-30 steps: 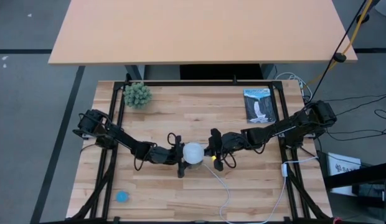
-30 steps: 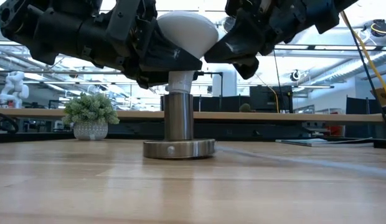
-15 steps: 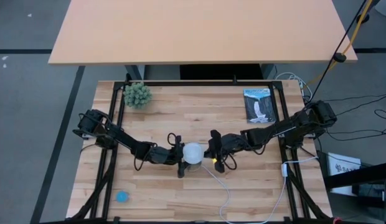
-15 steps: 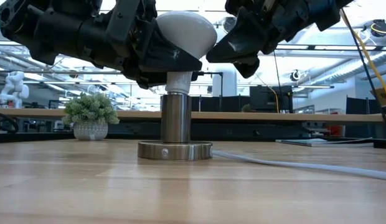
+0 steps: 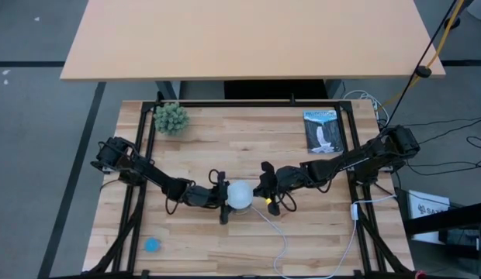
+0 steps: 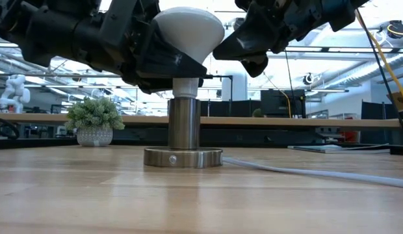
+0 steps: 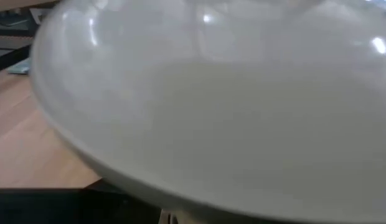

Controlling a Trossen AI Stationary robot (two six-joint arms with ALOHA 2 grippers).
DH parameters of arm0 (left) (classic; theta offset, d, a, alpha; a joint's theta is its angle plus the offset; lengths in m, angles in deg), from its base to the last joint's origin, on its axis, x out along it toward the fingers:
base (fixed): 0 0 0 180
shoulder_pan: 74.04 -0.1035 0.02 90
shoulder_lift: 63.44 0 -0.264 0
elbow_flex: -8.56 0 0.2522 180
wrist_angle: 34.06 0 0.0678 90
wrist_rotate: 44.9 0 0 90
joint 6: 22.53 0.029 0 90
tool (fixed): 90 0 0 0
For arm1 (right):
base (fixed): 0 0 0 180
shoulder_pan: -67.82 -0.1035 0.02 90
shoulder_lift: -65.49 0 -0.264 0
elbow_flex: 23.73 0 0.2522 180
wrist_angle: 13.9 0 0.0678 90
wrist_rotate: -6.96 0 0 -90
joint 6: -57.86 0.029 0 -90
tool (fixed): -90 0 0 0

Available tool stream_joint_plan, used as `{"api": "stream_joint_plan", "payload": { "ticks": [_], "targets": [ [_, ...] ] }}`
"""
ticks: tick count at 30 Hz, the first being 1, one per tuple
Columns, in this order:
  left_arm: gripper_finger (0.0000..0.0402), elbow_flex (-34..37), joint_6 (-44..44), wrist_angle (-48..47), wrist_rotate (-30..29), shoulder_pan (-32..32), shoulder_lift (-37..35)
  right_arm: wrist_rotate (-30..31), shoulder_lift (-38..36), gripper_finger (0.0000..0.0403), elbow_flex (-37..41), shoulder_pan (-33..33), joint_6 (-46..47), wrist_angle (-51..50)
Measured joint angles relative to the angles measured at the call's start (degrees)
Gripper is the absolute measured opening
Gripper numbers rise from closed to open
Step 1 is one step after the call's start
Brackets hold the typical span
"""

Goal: Screw lightbulb
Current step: Insert the white lightbulb into the desk lamp

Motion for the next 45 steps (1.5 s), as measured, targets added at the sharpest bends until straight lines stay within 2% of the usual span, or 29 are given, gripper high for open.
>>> {"api": "stream_joint_plan", "payload": {
  "ticks": [28, 45],
  "targets": [
    [0.0220, 0.0, 0.2, -0.3, -0.2, 0.0, 0.0, 0.0, 0.0, 0.0000, 0.0, 0.0, 0.1, -1.9],
    [0.0220, 0.0, -1.6, -1.4, -0.3, -2.3, 0.0, 0.0, 0.0, 0.0000, 0.0, 0.0, 1.4, -2.1]
  ]
}}
